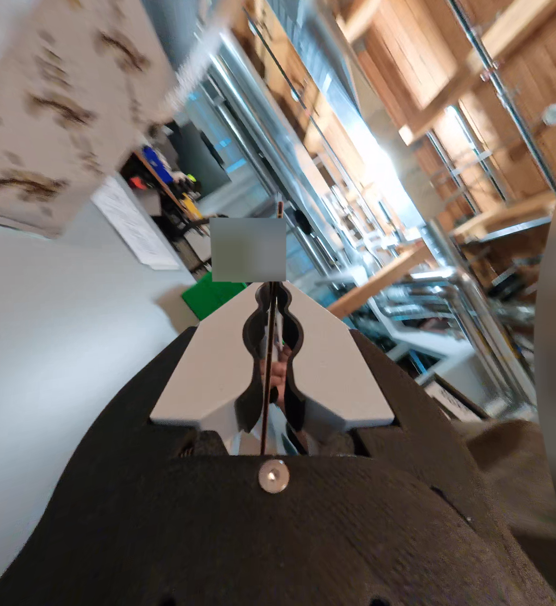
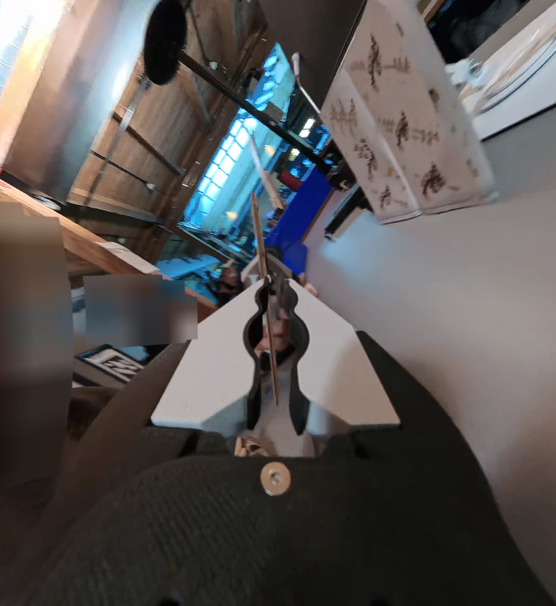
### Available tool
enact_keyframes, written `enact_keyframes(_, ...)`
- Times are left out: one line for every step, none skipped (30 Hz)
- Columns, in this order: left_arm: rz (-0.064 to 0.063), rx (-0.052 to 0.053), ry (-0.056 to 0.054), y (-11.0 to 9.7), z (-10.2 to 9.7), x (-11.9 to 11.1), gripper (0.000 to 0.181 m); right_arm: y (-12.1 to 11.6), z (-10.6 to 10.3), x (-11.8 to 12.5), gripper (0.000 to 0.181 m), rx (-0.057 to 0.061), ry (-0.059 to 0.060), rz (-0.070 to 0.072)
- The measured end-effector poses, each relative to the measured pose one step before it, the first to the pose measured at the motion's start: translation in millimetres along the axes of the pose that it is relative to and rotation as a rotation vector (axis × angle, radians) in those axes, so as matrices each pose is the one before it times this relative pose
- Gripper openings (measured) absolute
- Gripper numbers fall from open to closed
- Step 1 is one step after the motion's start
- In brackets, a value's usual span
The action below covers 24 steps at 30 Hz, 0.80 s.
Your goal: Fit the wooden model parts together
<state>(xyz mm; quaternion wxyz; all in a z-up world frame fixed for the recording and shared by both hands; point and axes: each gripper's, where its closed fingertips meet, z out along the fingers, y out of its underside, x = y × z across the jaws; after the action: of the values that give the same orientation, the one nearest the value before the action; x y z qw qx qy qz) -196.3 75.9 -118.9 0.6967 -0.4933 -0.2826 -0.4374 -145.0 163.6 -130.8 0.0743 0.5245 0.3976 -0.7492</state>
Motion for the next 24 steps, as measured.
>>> enact_keyframes(-0.0033,0.0275,-0.0473,-7.97,-6.11,-7.20,0.000,0.25,-0.68,4.22,0.007,-0.0109,0.0491,-0.0523)
enact_keyframes(0.0027,0.0096,-0.0523,-5.02,-4.48,-7.69,0.000,1.69,-0.27,4.99,0.008,-0.0189,0.0546,-0.0561)
enact_keyframes(0.0116,-0.0046,-0.0571,-2.39,-3.16,-8.24,0.000,2.73,0.00,5.59,0.008,-0.0251,0.0584,-0.0596)
enact_keyframes(0.0157,-0.0117,-0.0640,-0.68,-2.48,-9.19,0.000,3.65,0.56,6.17,0.008,-0.0296,0.0610,-0.0611)
enact_keyframes(0.0159,-0.0127,-0.0680,0.22,-2.21,-10.15,0.000,4.77,1.00,5.92,0.008,-0.0340,0.0578,-0.0623)
enact_keyframes(0.0126,-0.0107,-0.0718,0.39,-2.12,-11.11,0.000,6.27,1.87,5.10,0.008,-0.0404,0.0500,-0.0621)
enact_keyframes(0.0094,-0.0051,-0.0630,-0.05,-1.86,-10.13,0.000,7.73,2.60,3.53,0.008,-0.0494,0.0385,-0.0576)
enact_keyframes(0.0052,-0.0077,-0.0478,0.51,-1.14,-8.27,0.000,8.92,3.17,1.02,0.008,-0.0563,0.0212,-0.0517)
enact_keyframes(-0.0024,-0.0157,-0.0295,1.66,0.14,-5.64,0.000,9.45,3.59,0.22,0.010,-0.0592,0.0156,-0.0454)
enact_keyframes(-0.0040,-0.0269,-0.0233,3.35,1.22,-4.67,0.001,9.72,3.79,1.03,0.012,-0.0602,0.0202,-0.0444)
enact_keyframes(-0.0001,-0.0205,-0.0173,2.86,1.50,-3.56,0.002,9.89,4.26,1.34,0.016,-0.0596,0.0235,-0.0492)
enact_keyframes(0.0008,-0.0067,-0.0201,1.17,1.06,-3.03,0.002,9.76,4.60,0.75,0.020,-0.0586,0.0212,-0.0526)
enact_keyframes(0.0105,-0.0045,-0.0159,0.77,0.82,-1.35,0.003,9.13,4.86,-0.33,0.023,-0.0553,0.0163,-0.0510)
enact_keyframes(0.0183,-0.0095,-0.0200,1.41,0.84,-1.67,0.004,5.76,4.26,-0.83,0.024,-0.0358,0.0154,-0.0459)
enact_keyframes(0.0217,-0.0095,-0.0236,1.42,0.93,-1.81,0.006,-0.38,1.74,-1.29,0.024,0.0013,0.0149,-0.0346)
enact_keyframes(0.0244,-0.0088,-0.0229,1.20,0.95,-1.63,0.010,0.40,1.43,-0.54,0.019,-0.0082,0.0148,-0.0224)
enact_keyframes(0.0264,-0.0075,-0.0189,1.02,1.04,-0.71,0.016,0.87,0.89,1.08,0.010,-0.0099,0.0202,-0.0205)
enact_keyframes(0.0265,-0.0089,-0.0188,1.24,1.07,-0.64,0.022,0.19,0.15,0.12,0.009,-0.0033,0.0109,-0.0226)
enact_keyframes(0.0269,-0.0083,-0.0195,1.19,1.10,-0.59,0.028,0.24,-0.30,-0.30,0.009,-0.0038,0.0024,-0.0149)
enact_keyframes(0.0280,-0.0074,-0.0151,1.14,1.10,0.26,0.035,0.19,-0.46,-0.23,0.008,-0.0057,-0.0027,-0.0029)
enact_keyframes(0.0272,-0.0088,-0.0217,1.10,0.94,-0.63,0.041,-0.79,-0.57,0.23,0.008,0.0024,-0.0037,0.0079)
enact_keyframes(0.0304,-0.0021,-0.0283,0.04,0.63,-1.49,0.047,-3.56,-1.34,-0.54,0.008,0.0232,-0.0123,0.0168)
enact_keyframes(0.0342,0.0082,-0.0246,-1.57,-0.19,-0.51,0.053,-6.10,-2.43,-1.73,0.008,0.0378,-0.0226,0.0274)
enact_keyframes(0.0398,0.0206,-0.0232,-3.58,-1.46,0.38,0.059,-7.58,-3.28,-2.15,0.008,0.0448,-0.0287,0.0356)
